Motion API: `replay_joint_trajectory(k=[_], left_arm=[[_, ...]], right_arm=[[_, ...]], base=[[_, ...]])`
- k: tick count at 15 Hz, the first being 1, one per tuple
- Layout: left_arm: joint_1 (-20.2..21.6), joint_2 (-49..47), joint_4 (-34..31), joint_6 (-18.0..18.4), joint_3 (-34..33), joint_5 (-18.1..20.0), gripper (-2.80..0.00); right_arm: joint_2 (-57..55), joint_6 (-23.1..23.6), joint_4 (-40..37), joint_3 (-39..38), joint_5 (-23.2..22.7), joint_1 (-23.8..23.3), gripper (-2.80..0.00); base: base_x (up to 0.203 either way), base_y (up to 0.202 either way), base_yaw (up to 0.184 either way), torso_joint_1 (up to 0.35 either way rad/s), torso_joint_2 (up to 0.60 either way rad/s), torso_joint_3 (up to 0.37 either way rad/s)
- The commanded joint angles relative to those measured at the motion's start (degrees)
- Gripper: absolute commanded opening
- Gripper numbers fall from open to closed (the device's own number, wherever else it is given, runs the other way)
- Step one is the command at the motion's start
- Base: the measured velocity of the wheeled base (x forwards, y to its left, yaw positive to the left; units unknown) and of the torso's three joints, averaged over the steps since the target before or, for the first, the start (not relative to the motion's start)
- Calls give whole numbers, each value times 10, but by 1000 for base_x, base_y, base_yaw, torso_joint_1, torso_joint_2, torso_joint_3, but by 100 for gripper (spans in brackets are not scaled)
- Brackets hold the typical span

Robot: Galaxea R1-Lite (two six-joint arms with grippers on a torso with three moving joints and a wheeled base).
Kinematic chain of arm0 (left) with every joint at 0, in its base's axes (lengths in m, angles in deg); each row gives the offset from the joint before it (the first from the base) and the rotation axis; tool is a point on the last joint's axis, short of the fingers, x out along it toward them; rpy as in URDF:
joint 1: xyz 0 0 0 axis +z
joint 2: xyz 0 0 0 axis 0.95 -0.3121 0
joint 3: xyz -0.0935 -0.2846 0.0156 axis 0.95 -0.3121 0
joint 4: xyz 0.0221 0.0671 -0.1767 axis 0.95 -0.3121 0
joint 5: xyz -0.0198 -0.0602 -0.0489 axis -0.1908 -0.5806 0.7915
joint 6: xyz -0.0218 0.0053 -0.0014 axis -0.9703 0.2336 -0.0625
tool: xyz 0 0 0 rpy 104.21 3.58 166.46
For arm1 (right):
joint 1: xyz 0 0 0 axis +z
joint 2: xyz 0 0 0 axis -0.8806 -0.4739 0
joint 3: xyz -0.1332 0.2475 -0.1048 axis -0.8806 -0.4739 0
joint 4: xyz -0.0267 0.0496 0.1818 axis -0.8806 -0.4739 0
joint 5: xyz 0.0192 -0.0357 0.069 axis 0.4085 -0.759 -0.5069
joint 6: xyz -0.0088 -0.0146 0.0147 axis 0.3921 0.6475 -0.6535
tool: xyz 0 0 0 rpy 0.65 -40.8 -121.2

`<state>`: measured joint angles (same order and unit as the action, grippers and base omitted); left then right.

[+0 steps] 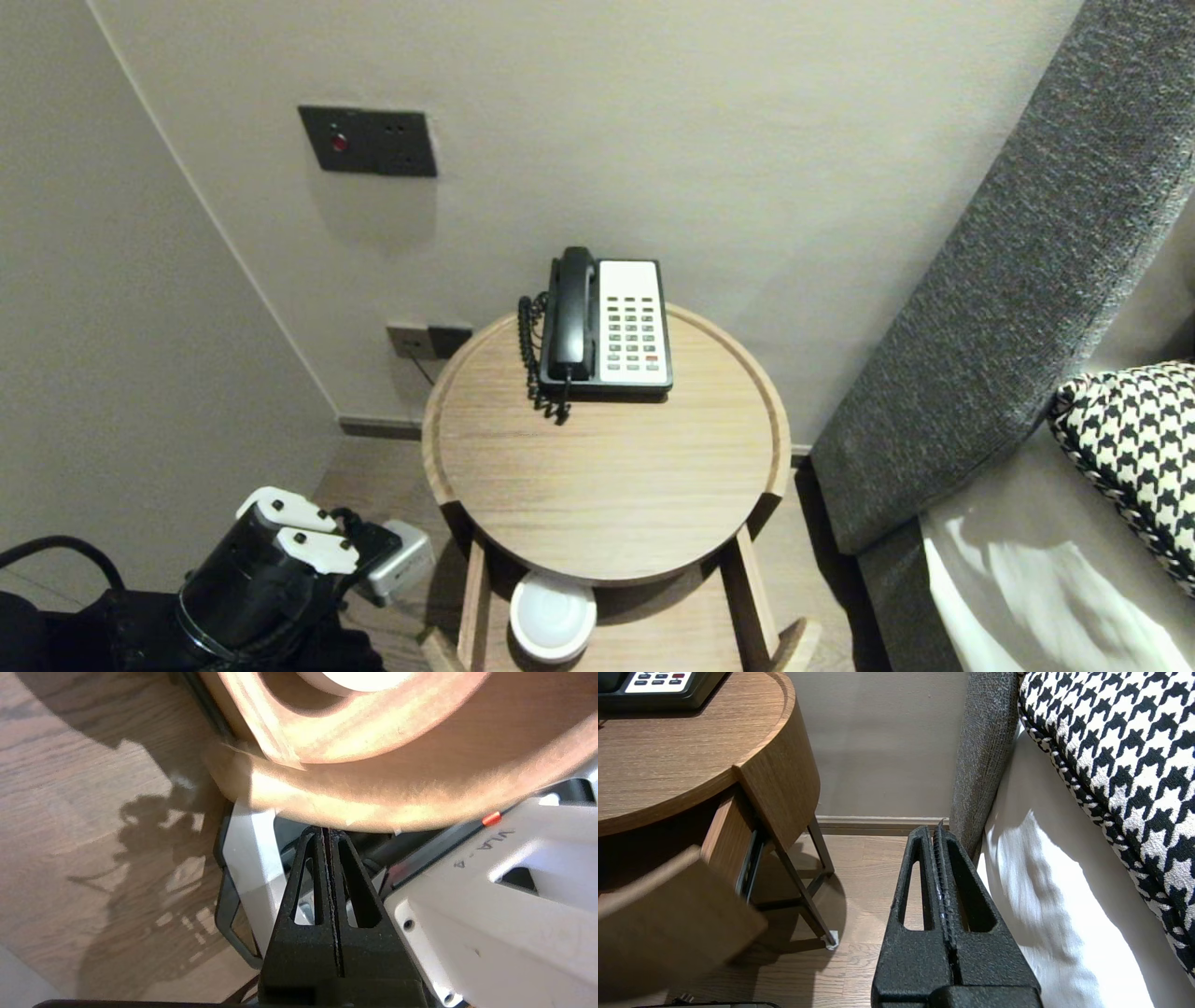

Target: Close the nightstand drawer

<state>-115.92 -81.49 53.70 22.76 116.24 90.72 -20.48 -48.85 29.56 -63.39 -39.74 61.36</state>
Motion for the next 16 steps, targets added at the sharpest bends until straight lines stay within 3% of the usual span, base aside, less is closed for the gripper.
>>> replay_joint_trajectory(k=[1,16], left_arm=[[15,-12,2,-1,4,1,-280],[55,-18,64,-23,9,1,-280]], right_arm=[[0,0,0,-23,0,0,-280],[0,0,0,-23,0,0,-280]], base=[[0,0,0,0,0,0],[0,0,0,0,0,0]])
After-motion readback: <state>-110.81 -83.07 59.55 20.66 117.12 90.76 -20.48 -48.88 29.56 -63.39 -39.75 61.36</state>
